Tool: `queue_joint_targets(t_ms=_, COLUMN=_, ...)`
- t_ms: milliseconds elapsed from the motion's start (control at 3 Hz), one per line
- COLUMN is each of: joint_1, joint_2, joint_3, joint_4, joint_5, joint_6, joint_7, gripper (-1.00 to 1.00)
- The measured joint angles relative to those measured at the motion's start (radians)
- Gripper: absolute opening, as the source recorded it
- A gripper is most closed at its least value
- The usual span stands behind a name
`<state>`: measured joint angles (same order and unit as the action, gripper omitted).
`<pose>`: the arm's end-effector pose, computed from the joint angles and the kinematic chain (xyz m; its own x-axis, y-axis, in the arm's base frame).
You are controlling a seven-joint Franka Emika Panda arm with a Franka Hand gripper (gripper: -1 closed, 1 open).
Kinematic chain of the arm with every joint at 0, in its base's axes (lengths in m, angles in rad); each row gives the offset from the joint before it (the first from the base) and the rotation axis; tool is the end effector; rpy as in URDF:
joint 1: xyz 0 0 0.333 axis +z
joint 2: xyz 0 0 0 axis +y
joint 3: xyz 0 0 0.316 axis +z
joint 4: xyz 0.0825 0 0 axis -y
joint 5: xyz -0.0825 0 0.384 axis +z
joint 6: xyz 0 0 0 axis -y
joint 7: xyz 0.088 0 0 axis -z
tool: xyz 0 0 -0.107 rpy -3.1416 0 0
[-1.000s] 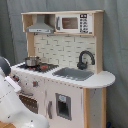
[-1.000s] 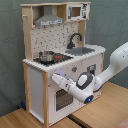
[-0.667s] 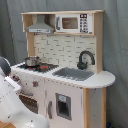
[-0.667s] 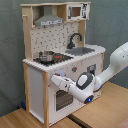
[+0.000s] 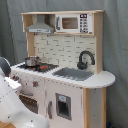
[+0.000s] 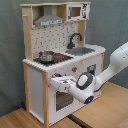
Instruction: Play with the kitchen
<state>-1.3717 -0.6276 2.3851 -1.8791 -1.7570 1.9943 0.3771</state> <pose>0.3516 0.5447 0.3065 0.1311 0.8281 -0.5451 -0.1543 0.5602 0.8139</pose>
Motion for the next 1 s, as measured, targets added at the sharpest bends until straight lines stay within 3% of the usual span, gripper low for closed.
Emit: queue_joint_targets(t_ms=1000, joint_1=0.0, joint_2=-0.007, joint_3=0.0, joint_4=-0.015, joint_5=-0.058, joint_6=-0.018, joint_7=-0.307, gripper=-1.0)
